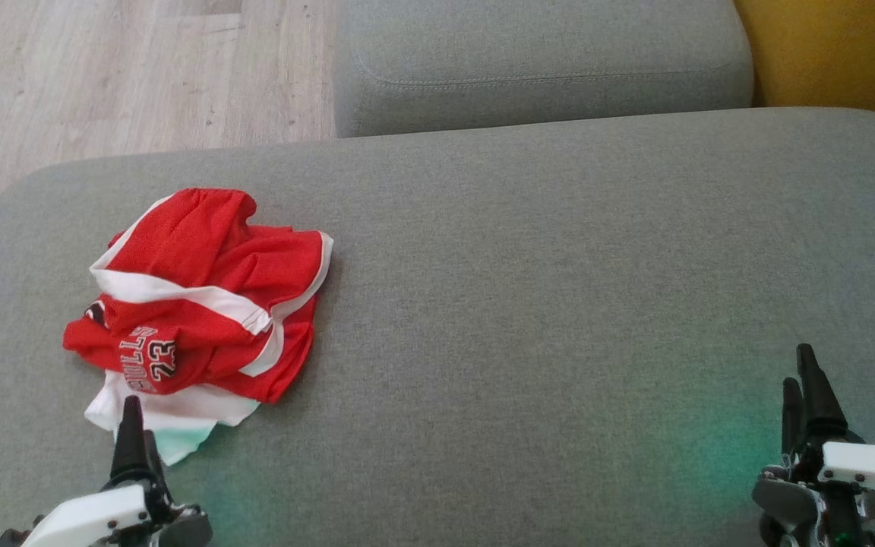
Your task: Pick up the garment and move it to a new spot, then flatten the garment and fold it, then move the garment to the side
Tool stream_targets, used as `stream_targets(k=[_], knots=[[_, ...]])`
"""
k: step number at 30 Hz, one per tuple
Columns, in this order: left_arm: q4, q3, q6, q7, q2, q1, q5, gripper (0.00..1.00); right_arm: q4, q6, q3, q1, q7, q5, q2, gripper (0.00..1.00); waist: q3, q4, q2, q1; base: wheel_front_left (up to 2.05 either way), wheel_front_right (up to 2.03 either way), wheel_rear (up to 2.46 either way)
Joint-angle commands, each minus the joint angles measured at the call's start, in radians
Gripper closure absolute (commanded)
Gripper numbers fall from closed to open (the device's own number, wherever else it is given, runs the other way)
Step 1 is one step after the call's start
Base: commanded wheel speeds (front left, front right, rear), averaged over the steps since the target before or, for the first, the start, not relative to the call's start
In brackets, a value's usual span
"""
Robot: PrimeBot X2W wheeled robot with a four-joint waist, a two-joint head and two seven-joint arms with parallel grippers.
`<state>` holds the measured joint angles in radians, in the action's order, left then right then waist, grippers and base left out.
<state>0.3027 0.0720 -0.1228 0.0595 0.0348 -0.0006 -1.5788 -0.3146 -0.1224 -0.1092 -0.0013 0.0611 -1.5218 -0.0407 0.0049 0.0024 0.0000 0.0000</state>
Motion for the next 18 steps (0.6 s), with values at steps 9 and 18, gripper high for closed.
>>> stream_targets(k=[9,18], knots=[[-0.06,0.056,-0.002,-0.034,0.007,-0.038,0.08,0.0,0.067,-0.002,-0.002,-0.042,-0.034,0.121,-0.005,0.0,0.001,-0.004,0.0,0.0,0.0,0.0,0.0],[-0.107,0.069,0.003,-0.058,0.008,-0.047,0.187,0.0,0.108,-0.002,0.007,-0.046,-0.058,0.284,-0.005,0.0,0.003,-0.006,0.0,0.0,0.0,0.0,0.0]])
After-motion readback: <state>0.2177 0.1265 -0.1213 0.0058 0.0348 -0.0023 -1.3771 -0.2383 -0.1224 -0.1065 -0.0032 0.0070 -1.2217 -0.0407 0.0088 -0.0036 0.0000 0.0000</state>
